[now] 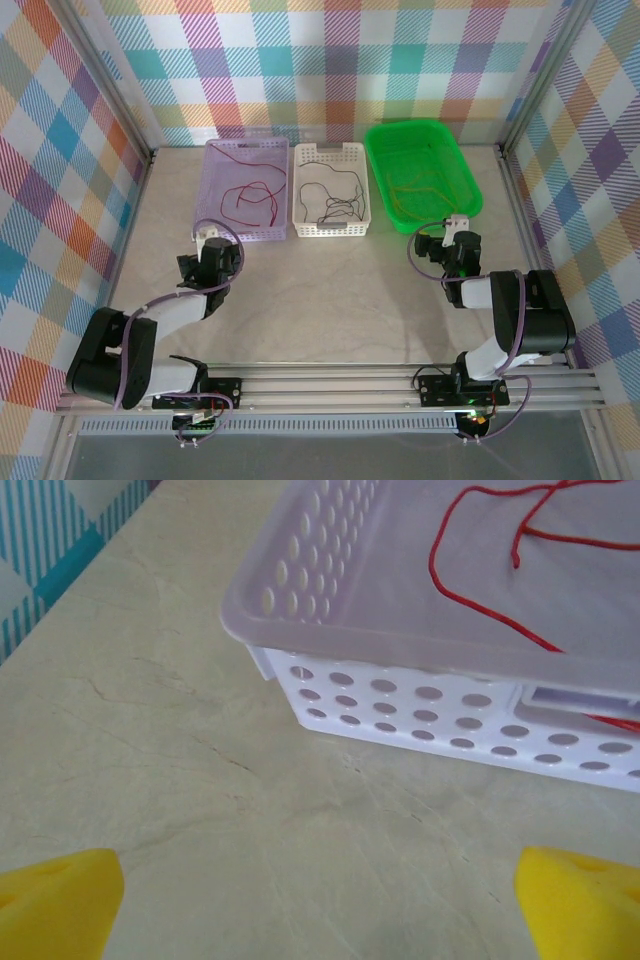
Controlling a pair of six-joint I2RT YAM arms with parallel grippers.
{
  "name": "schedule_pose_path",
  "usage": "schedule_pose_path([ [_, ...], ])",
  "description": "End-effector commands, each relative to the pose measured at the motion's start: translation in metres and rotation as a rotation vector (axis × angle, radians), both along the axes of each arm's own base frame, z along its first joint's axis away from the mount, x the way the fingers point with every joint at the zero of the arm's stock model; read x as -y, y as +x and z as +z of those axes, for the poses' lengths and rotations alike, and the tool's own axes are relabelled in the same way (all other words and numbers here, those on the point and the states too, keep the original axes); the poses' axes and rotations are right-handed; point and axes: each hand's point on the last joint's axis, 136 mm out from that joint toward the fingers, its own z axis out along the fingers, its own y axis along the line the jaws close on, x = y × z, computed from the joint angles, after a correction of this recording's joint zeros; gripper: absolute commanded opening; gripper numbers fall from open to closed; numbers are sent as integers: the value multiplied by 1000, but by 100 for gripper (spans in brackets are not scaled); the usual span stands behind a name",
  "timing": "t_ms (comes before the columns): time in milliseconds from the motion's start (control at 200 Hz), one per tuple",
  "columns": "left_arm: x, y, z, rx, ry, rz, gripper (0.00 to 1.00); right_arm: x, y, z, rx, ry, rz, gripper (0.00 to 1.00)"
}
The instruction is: Untangle the cables
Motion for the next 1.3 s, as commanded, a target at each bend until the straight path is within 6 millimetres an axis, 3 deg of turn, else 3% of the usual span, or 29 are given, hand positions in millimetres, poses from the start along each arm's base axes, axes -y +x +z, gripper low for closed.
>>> schedule_pose_path([
  [0,6,24,23,106,-14,-45,100,-2,9,20,66,22,8,100],
  [285,14,51,19,171,-18,-159,100,-2,9,19,65,22,10,100],
  [480,0,52,-5,180,-105,-135,100,-2,9,20,66,22,9,100],
  [1295,4,54,-3,188,-114,-164,100,-2,9,20,66,24,11,100],
])
